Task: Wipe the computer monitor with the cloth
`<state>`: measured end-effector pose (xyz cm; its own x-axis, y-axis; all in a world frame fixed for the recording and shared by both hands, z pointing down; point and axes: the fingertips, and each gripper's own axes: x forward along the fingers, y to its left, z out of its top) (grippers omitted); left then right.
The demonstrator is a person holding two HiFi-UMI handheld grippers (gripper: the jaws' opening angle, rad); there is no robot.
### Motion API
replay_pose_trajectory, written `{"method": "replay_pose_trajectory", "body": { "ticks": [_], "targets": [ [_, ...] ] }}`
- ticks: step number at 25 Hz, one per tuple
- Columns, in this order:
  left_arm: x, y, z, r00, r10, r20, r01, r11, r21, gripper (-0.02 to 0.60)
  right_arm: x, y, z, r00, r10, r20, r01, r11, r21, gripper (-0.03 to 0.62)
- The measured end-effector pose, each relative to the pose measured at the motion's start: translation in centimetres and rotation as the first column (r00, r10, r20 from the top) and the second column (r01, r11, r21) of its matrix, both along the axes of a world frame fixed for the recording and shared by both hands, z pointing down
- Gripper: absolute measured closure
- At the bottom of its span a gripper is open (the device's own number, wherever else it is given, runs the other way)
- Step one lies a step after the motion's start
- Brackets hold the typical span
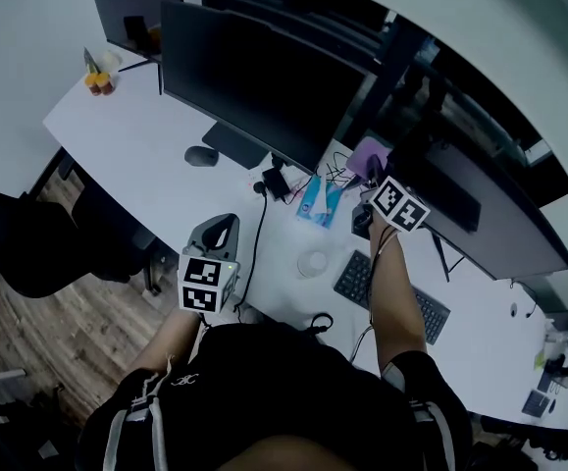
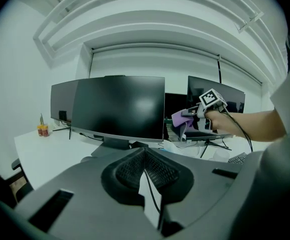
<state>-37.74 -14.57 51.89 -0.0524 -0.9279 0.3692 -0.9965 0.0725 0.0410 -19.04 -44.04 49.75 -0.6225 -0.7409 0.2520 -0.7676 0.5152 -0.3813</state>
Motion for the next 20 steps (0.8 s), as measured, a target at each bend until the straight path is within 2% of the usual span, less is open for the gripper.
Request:
{"method": "replay_pose_trajectory", "body": {
  "ticks": [11, 16, 20],
  "targets": [
    [1.6, 0.0, -0.3, 0.999, 0.036, -0.023, -0.036, 0.999, 0.013, 0.568, 1.0, 2.0, -11.9, 0.999, -0.002, 0.039, -0.006, 0.979, 0.202, 0.511],
    [2.5, -0.3, -0.7, 0.997, 0.069, -0.025, -0.068, 0.997, 0.031, 0.568, 1.0, 2.9, -16.4, 0.999, -0.009, 0.035, -0.002, 0.953, 0.302, 0.511],
    [3.3, -0.3, -1.5, 0.995, 0.093, -0.022, -0.092, 0.995, 0.049, 0.568, 2.1, 4.6, -19.9, 0.996, -0.013, 0.086, -0.019, 0.932, 0.362, 0.511]
  ]
}}
